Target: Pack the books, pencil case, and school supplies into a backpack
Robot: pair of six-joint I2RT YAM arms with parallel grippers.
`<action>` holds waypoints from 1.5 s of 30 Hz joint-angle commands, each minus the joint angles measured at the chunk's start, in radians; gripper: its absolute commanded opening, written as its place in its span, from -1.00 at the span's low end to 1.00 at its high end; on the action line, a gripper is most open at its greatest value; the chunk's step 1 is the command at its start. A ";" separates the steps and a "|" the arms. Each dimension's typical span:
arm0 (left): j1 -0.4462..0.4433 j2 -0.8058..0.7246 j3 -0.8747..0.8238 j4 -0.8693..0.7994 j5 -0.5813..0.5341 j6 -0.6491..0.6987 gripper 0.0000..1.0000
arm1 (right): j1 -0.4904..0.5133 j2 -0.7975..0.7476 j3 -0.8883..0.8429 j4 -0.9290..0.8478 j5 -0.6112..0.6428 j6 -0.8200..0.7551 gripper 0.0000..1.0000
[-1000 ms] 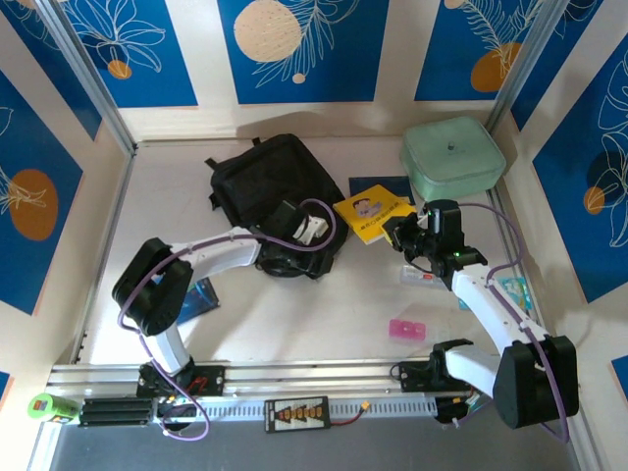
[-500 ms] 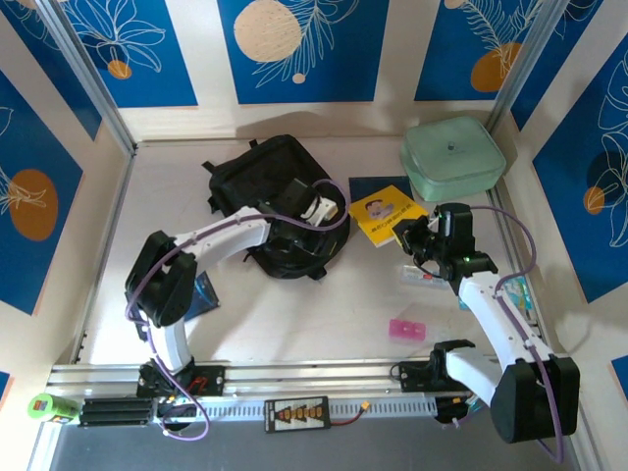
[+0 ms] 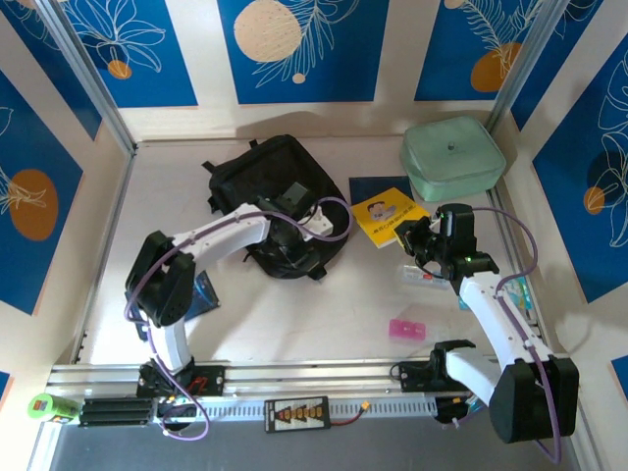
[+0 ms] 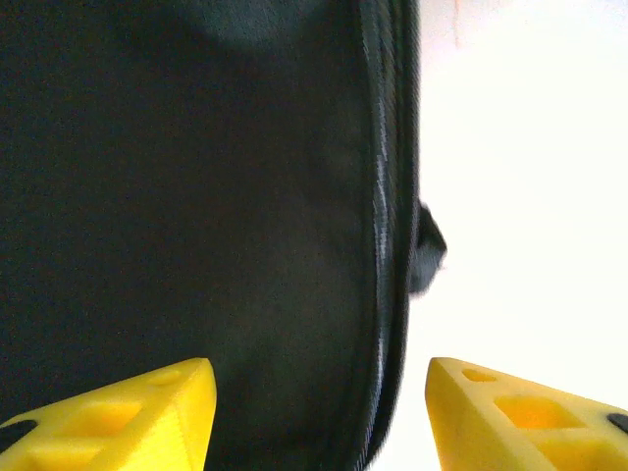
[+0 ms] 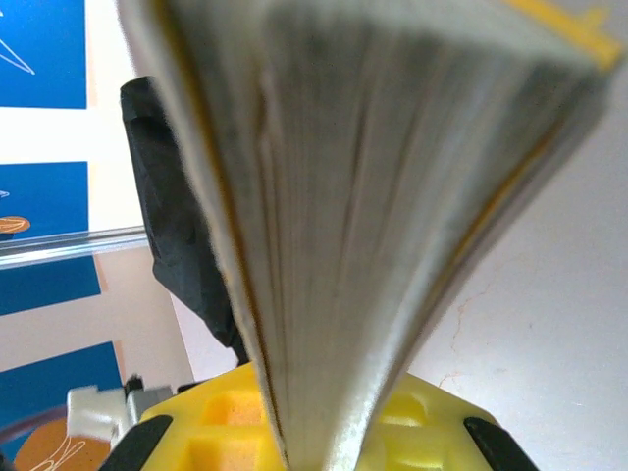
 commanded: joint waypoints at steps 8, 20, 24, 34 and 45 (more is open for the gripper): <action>-0.003 -0.015 -0.016 -0.124 -0.120 0.200 0.03 | 0.002 0.003 0.015 0.050 -0.033 -0.001 -0.84; -0.014 0.055 0.019 -0.153 -0.108 0.237 -0.09 | -0.001 0.004 0.016 0.047 -0.042 0.022 -0.84; -0.017 0.072 0.030 -0.136 -0.179 0.244 -0.29 | -0.003 0.006 0.013 0.053 -0.053 0.029 -0.84; -0.039 0.078 0.034 -0.083 -0.262 0.277 -0.20 | -0.004 0.006 0.004 0.058 -0.057 0.038 -0.84; -0.074 0.017 0.026 -0.027 -0.283 0.306 -0.57 | -0.015 -0.012 0.011 0.032 -0.051 0.023 -0.84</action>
